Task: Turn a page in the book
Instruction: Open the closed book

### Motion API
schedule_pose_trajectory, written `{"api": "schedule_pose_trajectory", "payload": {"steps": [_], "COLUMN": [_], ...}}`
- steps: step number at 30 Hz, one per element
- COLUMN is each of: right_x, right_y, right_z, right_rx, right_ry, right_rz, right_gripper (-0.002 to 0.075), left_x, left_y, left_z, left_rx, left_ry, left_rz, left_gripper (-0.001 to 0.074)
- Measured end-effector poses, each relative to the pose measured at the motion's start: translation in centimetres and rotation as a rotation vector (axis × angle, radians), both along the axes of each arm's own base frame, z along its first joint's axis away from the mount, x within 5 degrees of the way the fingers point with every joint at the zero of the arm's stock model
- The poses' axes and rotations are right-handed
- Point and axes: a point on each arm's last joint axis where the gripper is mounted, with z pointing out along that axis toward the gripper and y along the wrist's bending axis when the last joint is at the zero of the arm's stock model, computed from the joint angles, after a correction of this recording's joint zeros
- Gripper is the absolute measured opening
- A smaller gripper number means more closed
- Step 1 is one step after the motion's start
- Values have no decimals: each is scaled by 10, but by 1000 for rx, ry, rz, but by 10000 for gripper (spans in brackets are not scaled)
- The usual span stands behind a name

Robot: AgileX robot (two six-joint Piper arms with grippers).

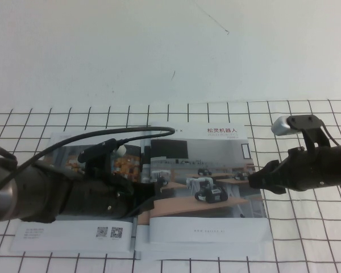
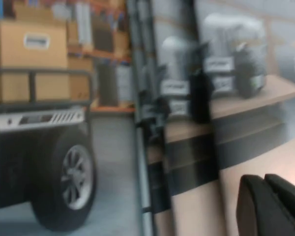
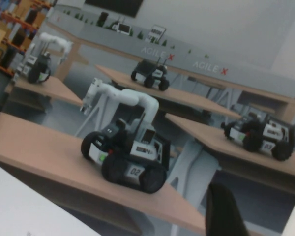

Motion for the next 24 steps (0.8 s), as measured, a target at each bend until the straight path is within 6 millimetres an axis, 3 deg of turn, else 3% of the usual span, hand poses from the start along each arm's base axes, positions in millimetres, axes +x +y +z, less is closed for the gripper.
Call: {"api": "schedule_pose_trajectory", "payload": {"steps": [9,24], "right_x": [0,4], "right_y": [1,-1], "right_z": [0,-5], "right_rx": [-15,-40], "right_ry": [-29,-50], "right_rz": [27,1], "right_gripper": [328,328], "left_x": [3,5], "left_y": [-2,-5], "left_z": [-27,-32], "left_rx": [-1,-18], "left_ry": [84,102], "left_rz": [22,16], "left_gripper": [-3,-3]}}
